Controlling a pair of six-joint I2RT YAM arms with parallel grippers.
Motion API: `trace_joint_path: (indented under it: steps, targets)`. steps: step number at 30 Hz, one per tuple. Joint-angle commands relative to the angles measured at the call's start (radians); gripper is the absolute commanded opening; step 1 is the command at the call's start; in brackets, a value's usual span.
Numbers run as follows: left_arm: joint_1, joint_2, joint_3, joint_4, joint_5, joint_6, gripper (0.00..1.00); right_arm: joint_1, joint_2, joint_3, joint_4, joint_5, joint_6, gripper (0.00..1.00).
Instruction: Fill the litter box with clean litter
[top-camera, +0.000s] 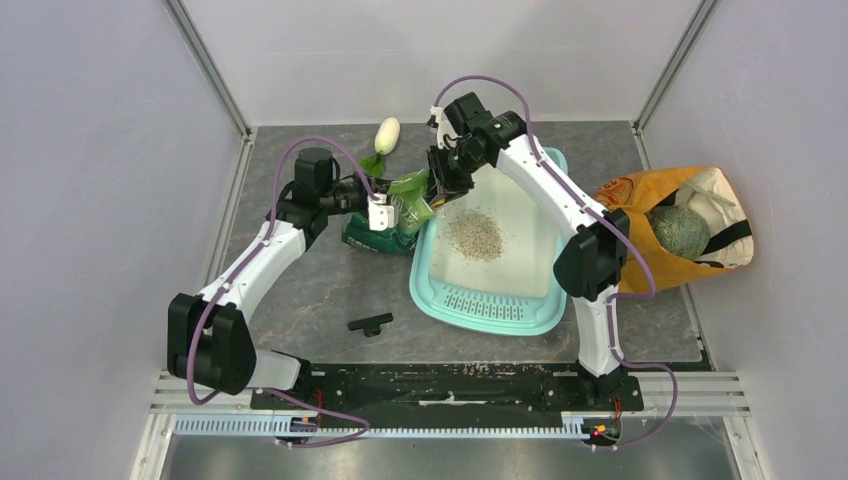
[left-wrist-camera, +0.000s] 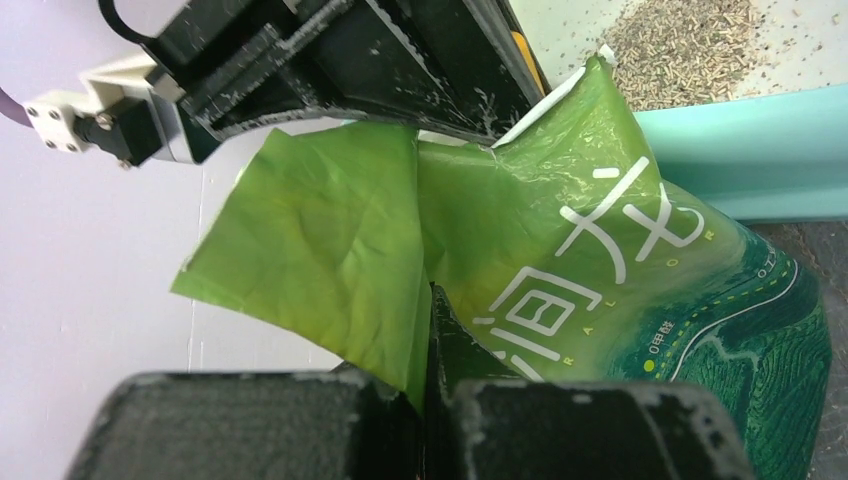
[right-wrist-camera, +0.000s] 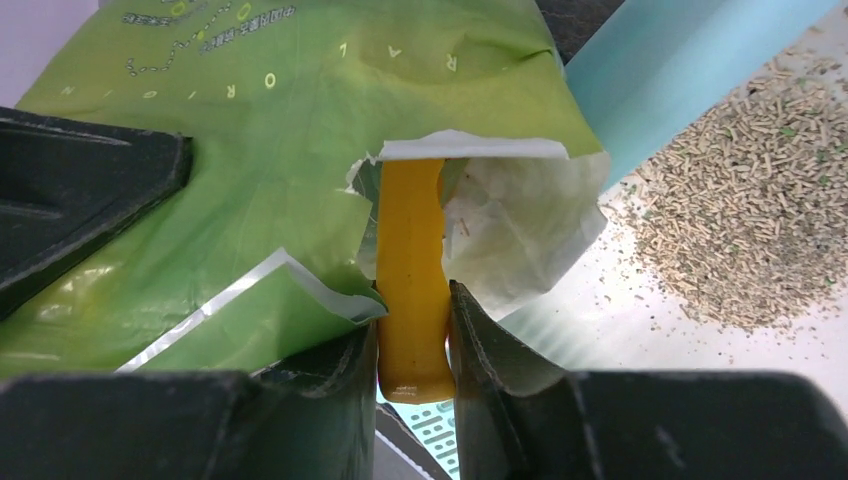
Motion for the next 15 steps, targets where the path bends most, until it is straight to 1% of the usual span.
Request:
trace_joint_path:
  steps: [1, 6, 8, 12, 15]
  targets:
    - [-0.042, -0.028, 0.049, 0.237, 0.150, 0.005, 0.02, 0.029, 0.069, -0.025, -0.010, 0.045, 0.001, 0.00]
    - [-0.042, -0.010, 0.049, 0.246, 0.153, 0.005, 0.02, 0.026, 0.086, -0.057, 0.047, -0.079, 0.006, 0.00]
    - [-0.043, -0.007, 0.043, 0.249, 0.153, 0.005, 0.02, 0.023, 0.085, -0.080, 0.088, -0.158, 0.007, 0.00]
    - [-0.043, -0.009, 0.031, 0.252, 0.155, 0.005, 0.02, 0.017, 0.066, -0.133, 0.223, -0.281, 0.029, 0.00]
    - [-0.041, -0.011, 0.027, 0.252, 0.155, 0.004, 0.02, 0.014, 0.057, -0.170, 0.319, -0.330, 0.060, 0.00]
